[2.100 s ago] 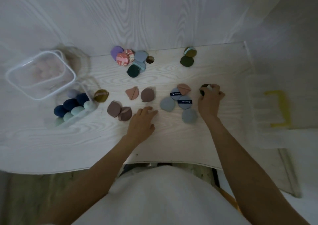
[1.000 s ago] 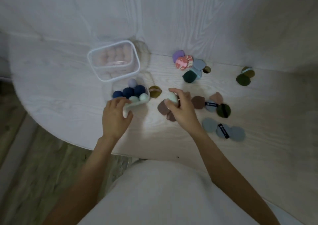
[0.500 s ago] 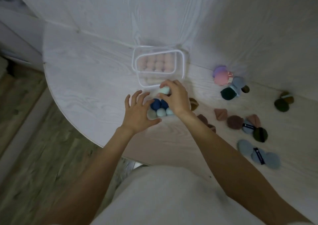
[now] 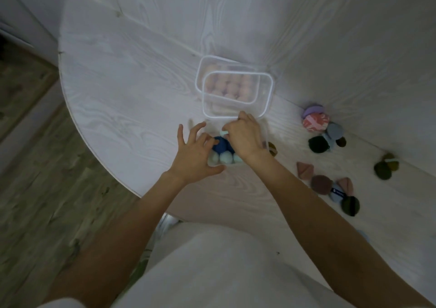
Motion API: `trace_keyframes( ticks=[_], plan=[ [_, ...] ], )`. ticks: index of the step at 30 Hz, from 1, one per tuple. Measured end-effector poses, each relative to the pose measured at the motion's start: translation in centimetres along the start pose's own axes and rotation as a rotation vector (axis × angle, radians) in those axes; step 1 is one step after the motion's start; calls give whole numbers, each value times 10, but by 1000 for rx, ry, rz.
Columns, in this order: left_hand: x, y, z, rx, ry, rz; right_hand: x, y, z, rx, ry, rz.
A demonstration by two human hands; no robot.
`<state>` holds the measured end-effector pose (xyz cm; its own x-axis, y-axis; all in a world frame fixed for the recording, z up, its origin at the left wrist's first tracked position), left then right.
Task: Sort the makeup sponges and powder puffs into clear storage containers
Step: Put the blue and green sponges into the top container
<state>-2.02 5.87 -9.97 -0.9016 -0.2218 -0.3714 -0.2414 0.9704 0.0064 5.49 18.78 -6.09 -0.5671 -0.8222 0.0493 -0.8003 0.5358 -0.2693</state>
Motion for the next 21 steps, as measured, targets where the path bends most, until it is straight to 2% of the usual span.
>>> trace_keyframes(
  ticks=[2, 5, 8, 11, 13, 15, 17, 18, 20, 21],
  plan=[
    [0, 0, 1, -9, -12, -3, 2, 6, 0, 56, -44, -31],
    [0, -1, 5, -24, -43, 12, 4, 7, 3, 30, -94, 25],
    [2, -1, 5, -24, -63, 22, 9, 7, 8, 8, -56, 106],
    [5, -3, 5, -19, -94, 37, 4, 4, 7, -5, -3, 107],
    [10, -3, -4, -97, -232, 22, -5, -5, 0, -56, 55, 79],
    [17, 4, -22, -226, -498, -110, -16, -24, -13, -256, 217, 78],
    [24, 18, -43, -355, -744, -310, -34, -38, -29, -494, 438, 178],
    [27, 28, -52, -364, -844, -427, -44, -38, -33, -565, 515, 246],
    [30, 52, -64, -227, -1062, -609, -60, -31, -44, -568, 686, 376],
    [29, 62, -68, -129, -1168, -662, -66, -23, -48, -473, 848, 423]
  ],
)
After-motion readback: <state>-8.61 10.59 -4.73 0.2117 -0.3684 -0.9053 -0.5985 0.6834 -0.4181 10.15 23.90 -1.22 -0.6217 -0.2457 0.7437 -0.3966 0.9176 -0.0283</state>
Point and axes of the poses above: each hand's wrist, its own y-axis towards the middle knuckle, its own z-axis out of the palm, x = y × z, the point moved 2 cm from there along y, towards the middle knuckle, and after that the axes turned 4 degrees about x, right-handed, at the moved point
